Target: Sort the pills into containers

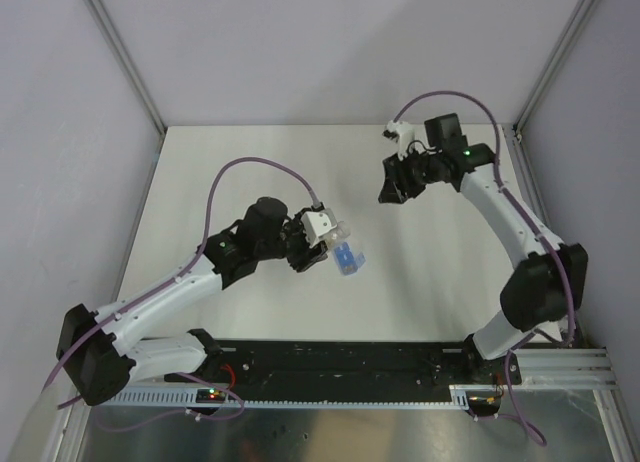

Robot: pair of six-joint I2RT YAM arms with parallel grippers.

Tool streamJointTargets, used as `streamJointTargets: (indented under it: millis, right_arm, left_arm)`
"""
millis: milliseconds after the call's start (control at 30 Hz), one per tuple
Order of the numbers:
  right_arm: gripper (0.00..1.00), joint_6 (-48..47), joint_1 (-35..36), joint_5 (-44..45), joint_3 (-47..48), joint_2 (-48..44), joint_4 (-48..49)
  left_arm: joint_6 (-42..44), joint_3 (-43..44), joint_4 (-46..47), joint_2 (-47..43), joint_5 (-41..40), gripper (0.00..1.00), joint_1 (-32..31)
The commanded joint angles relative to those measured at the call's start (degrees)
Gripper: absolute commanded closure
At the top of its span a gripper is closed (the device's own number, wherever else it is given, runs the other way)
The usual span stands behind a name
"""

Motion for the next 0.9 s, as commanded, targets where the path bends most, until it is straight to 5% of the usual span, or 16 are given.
streamJointTargets:
  millis: [0, 267, 867]
  right_arm:
    - [0.98, -2.3, 0.2, -17.4, 4.6, -5.6, -6.5]
    - [1.00, -3.0, 3.2, -28.6, 6.6, -7.6, -8.8]
    - [1.00, -4.3, 9.0, -28.8, 5.8, -4.5, -9.4]
  left_arm:
    - [2.4, 4.8, -4.2, 0.5, 3.7, 1.00, 0.5]
    - [1.7, 7.9, -6.7, 1.4, 4.4, 1.00, 0.4]
    - [-0.6, 9.9, -7.1, 1.9, 5.7, 1.00, 0.1]
